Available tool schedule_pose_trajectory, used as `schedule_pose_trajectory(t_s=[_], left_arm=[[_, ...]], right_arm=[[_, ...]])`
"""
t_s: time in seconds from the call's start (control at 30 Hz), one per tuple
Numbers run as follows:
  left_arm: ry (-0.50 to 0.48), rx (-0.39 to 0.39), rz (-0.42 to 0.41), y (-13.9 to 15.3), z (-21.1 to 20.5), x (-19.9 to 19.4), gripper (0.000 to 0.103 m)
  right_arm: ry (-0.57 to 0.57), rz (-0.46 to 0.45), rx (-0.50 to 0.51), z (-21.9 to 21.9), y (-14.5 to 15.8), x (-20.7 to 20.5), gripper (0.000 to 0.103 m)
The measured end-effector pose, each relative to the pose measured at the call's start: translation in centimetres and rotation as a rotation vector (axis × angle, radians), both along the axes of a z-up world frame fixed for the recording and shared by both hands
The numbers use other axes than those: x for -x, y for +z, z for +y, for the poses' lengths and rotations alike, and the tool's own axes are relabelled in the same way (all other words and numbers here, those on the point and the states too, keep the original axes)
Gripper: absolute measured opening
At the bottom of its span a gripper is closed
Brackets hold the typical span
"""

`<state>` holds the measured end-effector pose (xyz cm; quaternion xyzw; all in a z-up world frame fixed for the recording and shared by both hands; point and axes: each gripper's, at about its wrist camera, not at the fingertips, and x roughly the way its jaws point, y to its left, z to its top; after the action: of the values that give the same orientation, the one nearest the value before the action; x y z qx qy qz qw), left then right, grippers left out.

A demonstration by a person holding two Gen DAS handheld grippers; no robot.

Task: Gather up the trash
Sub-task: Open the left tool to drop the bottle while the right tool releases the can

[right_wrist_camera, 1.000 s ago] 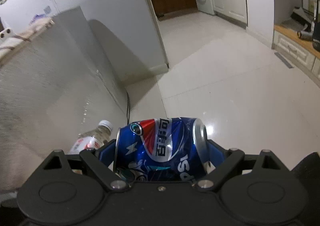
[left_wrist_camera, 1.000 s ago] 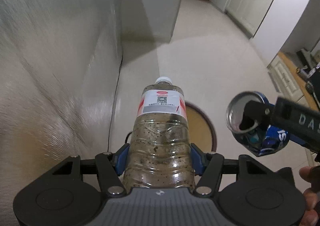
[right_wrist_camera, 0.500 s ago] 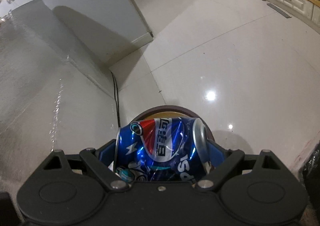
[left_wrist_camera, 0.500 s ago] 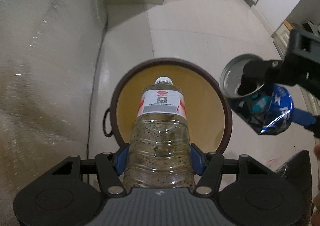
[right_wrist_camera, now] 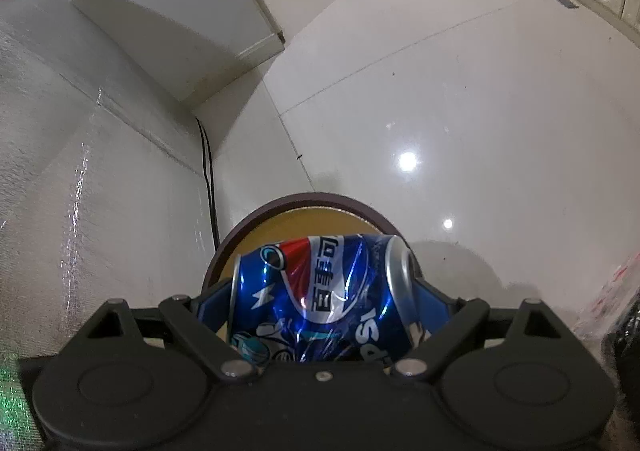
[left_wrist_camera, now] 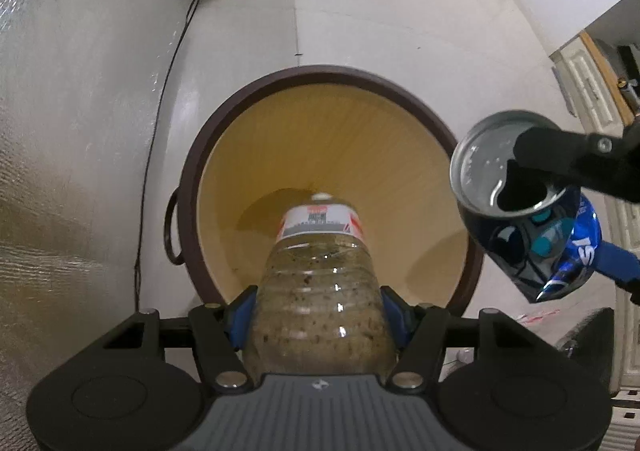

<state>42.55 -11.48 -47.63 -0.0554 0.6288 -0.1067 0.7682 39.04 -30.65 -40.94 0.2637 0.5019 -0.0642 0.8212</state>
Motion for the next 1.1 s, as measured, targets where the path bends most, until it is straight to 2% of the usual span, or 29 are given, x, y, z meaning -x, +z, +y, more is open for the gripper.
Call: schedule_pose_trajectory(t_s=[0.07,0.13,0.3,0.5,0.73,0.83,1.1], left_arm=[[-0.009,-0.018,-0.002,0.0,0.0,0.2,0.065],[-0.012,-0.014,-0.005,-0.1,0.0,0.3,0.075],[-0.012,-0.027,-0.021,0.3,-0.4,0.5,0.082],[-0.02,-0.044,-0.034,1.1,-0.3,0.6,0.083],[-0.059,-0.09,-0.034,1.8,-0.5,1.3,0.089],[-0.056,-0.101,-0.041,2.2,-0.3,1.3,0.091],[-0.032,-0.089,-0.046,3.1,0.3,0.8,0.093]], right_arm=[[0.005,0.01,-0.005,0.2,-0.4,-0.2,0.093],[0.013,0.016,-0.012,0.3,-0.7,-0.5,0.093],[0.018,0.038,-0.02,0.0,-1.7,-0.9,0.093],[0.006,0.049,-0.047,0.1,-2.8,-1.7,0.093],[0.036,0.053,-0.072,0.8,-3.9,-2.7,0.094],[0.022,0.079,-0.096,0.4,-4.8,-2.8,0.103],[0.085,0.119,-0.039,0.6,-4.6,-2.6,0.103]])
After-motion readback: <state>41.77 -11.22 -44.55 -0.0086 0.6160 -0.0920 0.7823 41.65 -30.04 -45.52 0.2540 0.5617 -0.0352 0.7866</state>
